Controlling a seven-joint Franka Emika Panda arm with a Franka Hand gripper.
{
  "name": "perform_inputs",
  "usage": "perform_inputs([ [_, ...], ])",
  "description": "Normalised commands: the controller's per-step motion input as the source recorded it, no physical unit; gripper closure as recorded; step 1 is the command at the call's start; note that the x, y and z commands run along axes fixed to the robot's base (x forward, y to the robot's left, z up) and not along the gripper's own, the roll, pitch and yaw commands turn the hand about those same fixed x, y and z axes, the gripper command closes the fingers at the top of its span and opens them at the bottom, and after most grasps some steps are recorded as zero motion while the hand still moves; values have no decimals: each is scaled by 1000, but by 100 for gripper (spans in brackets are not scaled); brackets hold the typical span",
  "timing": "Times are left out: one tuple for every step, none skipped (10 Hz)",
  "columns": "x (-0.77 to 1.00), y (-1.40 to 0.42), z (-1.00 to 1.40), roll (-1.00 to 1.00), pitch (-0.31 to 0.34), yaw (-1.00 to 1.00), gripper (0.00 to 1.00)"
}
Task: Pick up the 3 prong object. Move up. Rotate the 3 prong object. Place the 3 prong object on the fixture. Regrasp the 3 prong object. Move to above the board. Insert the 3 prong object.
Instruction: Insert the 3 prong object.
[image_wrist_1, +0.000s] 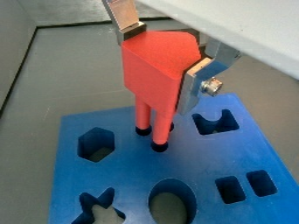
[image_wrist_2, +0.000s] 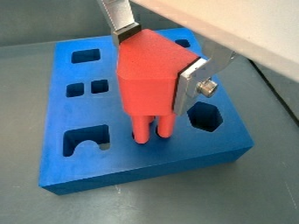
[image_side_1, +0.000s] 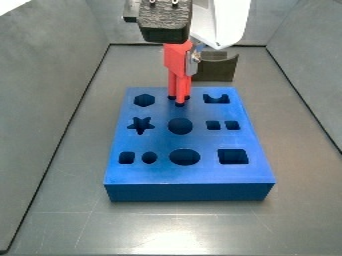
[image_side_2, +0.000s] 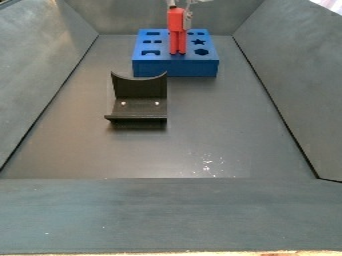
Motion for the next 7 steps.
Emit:
perform_inputs([
  [-134, 0, -174, 60, 0, -94, 100],
  [-220, -69, -243, 57, 0, -114, 100],
  [-137, 0, -83, -51, -17, 0, 100],
  [0, -17, -9, 0, 0, 0, 100],
  [120, -143, -49, 17, 0, -209, 100],
  [234, -186, -54, 143, 0, -414, 100],
  [129, -17, 0, 0, 0, -209, 100],
])
